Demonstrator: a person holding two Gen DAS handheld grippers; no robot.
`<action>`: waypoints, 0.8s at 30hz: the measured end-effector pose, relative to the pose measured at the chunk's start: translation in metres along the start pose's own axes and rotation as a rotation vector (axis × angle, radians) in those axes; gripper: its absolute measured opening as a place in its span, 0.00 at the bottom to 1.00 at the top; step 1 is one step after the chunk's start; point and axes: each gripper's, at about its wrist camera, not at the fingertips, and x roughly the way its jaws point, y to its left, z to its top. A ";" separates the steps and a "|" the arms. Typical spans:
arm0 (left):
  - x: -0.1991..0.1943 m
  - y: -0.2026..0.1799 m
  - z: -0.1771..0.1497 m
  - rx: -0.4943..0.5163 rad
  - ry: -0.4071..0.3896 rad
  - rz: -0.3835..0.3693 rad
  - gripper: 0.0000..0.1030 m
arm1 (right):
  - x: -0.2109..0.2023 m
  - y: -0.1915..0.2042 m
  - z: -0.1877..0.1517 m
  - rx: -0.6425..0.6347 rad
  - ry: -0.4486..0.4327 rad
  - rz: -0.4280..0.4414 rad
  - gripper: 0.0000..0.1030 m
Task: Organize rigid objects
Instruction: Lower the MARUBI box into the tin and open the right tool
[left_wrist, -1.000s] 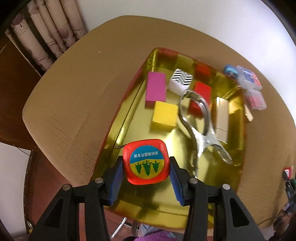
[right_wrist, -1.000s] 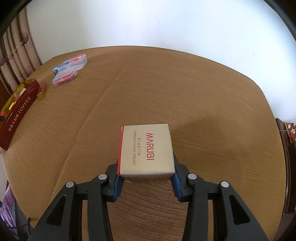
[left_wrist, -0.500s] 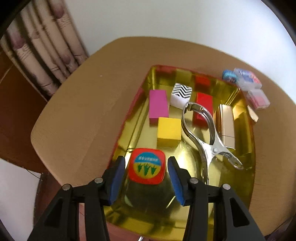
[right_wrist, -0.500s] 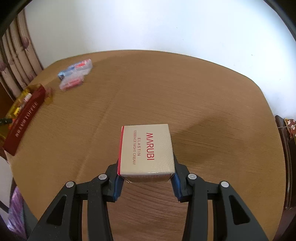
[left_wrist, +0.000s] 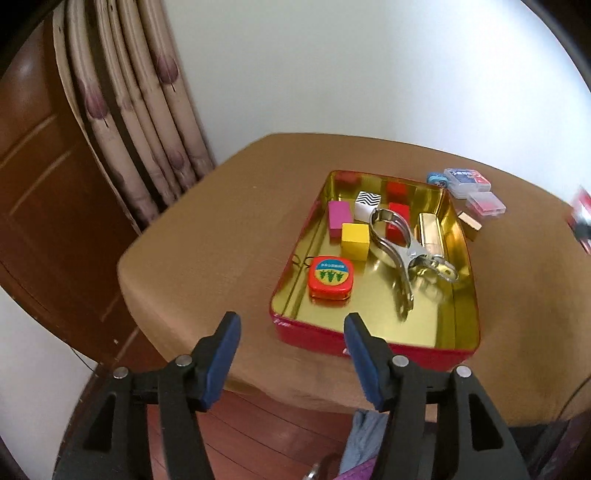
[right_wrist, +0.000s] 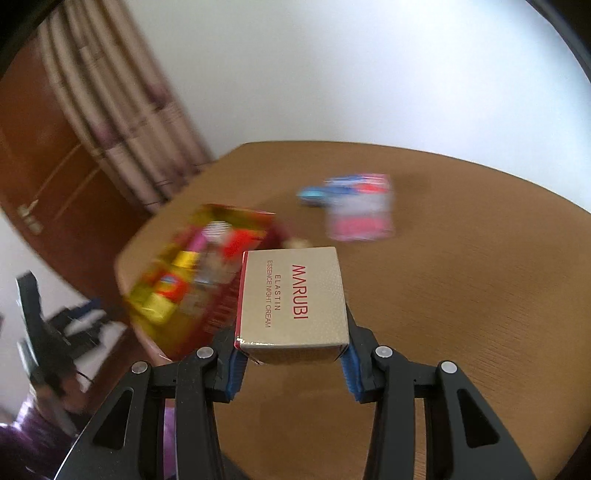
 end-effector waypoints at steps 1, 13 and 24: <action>-0.002 0.002 -0.002 -0.005 -0.010 -0.003 0.58 | 0.012 0.013 0.006 -0.007 0.015 0.032 0.39; 0.020 0.042 -0.006 -0.164 0.047 -0.022 0.58 | 0.152 0.146 0.018 -0.145 0.196 0.140 0.39; 0.026 0.038 -0.008 -0.121 0.075 0.002 0.58 | 0.195 0.167 0.006 -0.214 0.254 0.054 0.40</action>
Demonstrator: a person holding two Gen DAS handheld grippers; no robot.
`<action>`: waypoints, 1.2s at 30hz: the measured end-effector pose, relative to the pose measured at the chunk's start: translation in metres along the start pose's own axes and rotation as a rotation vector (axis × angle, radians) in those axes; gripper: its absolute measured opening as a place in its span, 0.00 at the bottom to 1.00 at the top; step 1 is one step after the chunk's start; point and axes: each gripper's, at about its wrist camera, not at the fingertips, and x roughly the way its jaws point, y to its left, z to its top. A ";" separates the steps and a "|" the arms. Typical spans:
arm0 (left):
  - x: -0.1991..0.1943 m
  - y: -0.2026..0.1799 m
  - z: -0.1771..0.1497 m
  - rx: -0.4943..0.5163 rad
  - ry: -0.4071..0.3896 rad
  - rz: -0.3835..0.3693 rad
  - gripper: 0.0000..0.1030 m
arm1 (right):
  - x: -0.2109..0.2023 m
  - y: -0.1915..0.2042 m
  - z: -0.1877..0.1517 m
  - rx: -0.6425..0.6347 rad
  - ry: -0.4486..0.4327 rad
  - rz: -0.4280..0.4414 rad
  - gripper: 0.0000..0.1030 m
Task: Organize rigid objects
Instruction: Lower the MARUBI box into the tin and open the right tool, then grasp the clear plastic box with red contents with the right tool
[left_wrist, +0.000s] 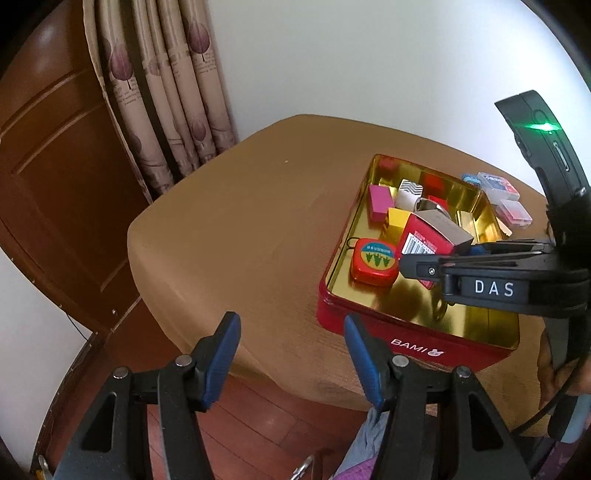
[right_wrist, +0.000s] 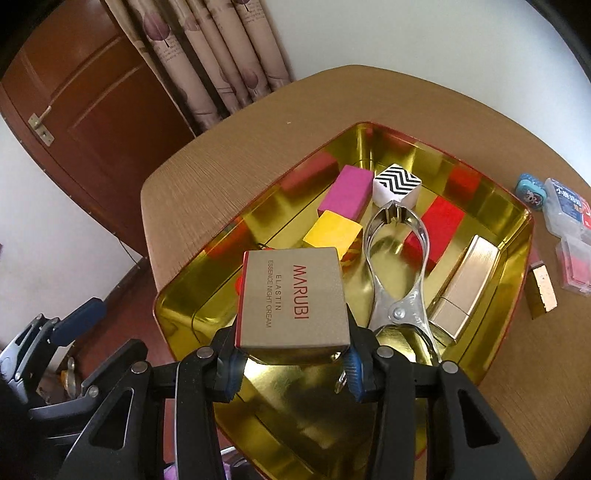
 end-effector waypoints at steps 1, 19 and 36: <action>0.001 0.000 0.000 -0.003 0.006 -0.003 0.58 | 0.002 -0.001 0.000 -0.001 0.003 -0.004 0.40; 0.004 -0.004 -0.002 0.019 0.026 0.016 0.58 | -0.033 -0.009 -0.001 0.063 -0.108 0.041 0.55; 0.005 -0.005 -0.004 0.001 0.065 -0.017 0.58 | -0.137 -0.187 -0.098 0.335 -0.236 -0.238 0.84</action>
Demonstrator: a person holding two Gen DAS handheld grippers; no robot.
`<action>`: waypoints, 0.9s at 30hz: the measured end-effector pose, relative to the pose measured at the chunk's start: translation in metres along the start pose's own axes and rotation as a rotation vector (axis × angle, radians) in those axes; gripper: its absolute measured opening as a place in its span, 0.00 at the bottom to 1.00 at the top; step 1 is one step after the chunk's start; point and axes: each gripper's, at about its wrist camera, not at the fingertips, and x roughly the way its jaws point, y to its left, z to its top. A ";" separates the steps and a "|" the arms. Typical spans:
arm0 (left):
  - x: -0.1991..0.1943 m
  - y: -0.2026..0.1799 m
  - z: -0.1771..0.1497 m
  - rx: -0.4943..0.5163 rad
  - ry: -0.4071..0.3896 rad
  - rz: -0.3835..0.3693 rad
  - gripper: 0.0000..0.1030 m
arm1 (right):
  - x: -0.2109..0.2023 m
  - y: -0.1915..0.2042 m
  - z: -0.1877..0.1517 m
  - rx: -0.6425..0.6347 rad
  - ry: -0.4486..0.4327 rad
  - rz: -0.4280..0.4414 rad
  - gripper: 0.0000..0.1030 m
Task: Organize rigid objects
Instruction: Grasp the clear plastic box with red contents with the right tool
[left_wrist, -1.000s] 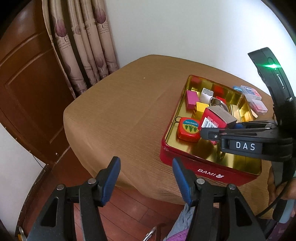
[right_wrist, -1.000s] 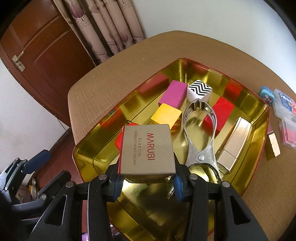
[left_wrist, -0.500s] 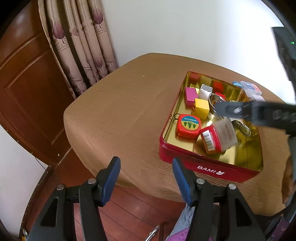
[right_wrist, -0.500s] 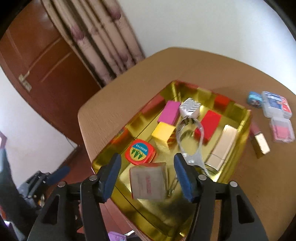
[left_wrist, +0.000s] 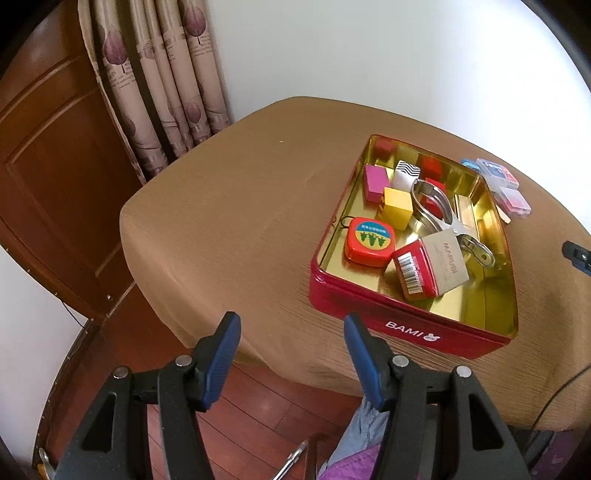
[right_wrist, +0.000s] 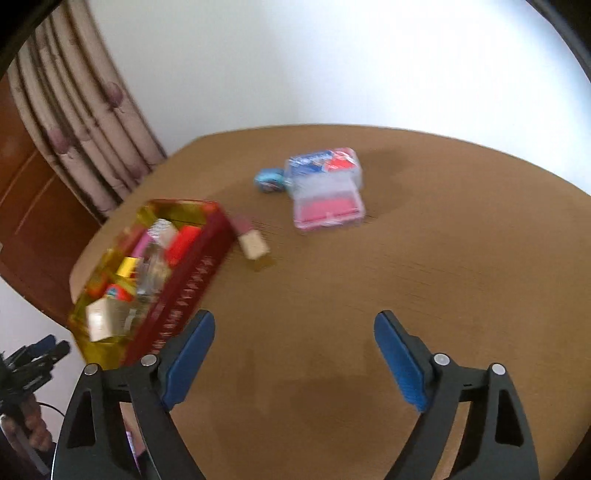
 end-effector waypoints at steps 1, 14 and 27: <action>0.000 -0.002 0.000 0.007 -0.002 0.001 0.58 | 0.004 -0.004 0.005 -0.010 0.004 -0.009 0.84; 0.006 -0.011 0.000 0.050 0.012 0.013 0.58 | 0.085 0.002 0.087 -0.034 0.059 -0.127 0.93; 0.017 -0.005 0.000 0.031 0.056 0.002 0.58 | 0.138 -0.002 0.098 -0.101 0.167 -0.225 0.66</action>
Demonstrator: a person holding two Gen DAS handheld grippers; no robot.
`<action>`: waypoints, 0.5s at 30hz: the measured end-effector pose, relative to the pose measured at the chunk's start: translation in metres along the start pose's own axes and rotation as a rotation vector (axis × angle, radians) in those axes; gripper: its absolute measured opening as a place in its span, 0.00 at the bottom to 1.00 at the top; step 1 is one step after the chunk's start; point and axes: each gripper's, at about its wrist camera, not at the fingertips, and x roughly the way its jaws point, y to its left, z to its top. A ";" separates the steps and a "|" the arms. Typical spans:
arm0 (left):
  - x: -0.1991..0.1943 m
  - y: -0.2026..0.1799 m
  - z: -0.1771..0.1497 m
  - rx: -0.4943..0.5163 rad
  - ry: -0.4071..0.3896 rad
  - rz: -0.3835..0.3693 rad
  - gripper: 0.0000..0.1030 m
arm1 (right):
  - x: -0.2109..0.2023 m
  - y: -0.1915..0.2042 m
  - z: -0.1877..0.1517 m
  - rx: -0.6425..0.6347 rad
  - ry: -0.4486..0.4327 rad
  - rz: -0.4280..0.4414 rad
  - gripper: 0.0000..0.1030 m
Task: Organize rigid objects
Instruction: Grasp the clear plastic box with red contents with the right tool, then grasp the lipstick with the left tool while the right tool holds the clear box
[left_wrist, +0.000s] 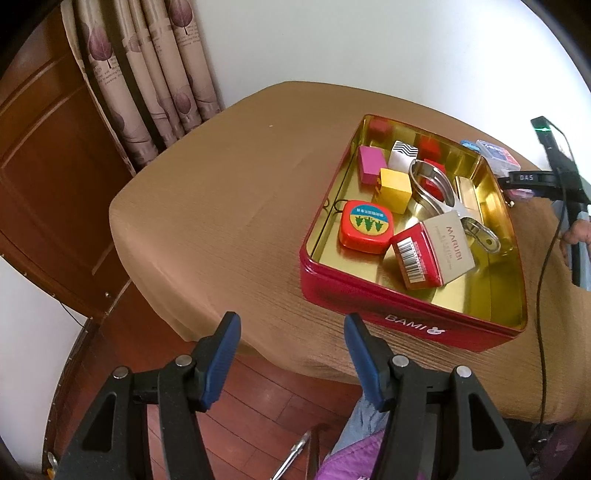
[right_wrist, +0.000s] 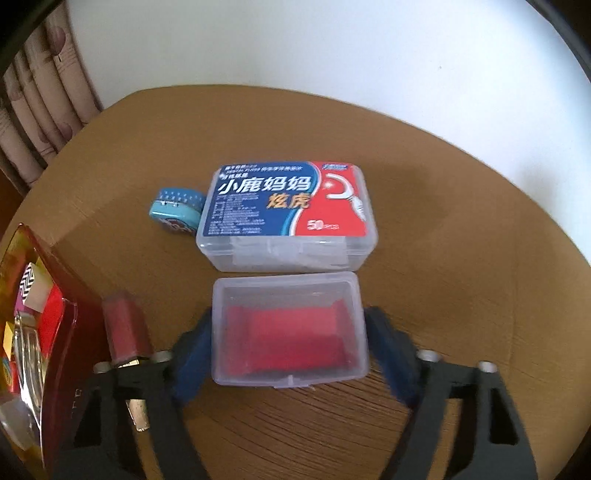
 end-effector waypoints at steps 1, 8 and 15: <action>0.000 0.000 0.000 0.003 -0.001 0.005 0.58 | -0.003 -0.003 -0.002 0.005 0.003 0.006 0.66; -0.012 -0.003 -0.002 0.018 -0.050 0.017 0.58 | -0.052 -0.045 -0.079 0.059 -0.047 -0.006 0.66; -0.038 -0.016 -0.002 0.029 -0.094 -0.087 0.58 | -0.103 -0.103 -0.158 0.120 -0.105 -0.090 0.66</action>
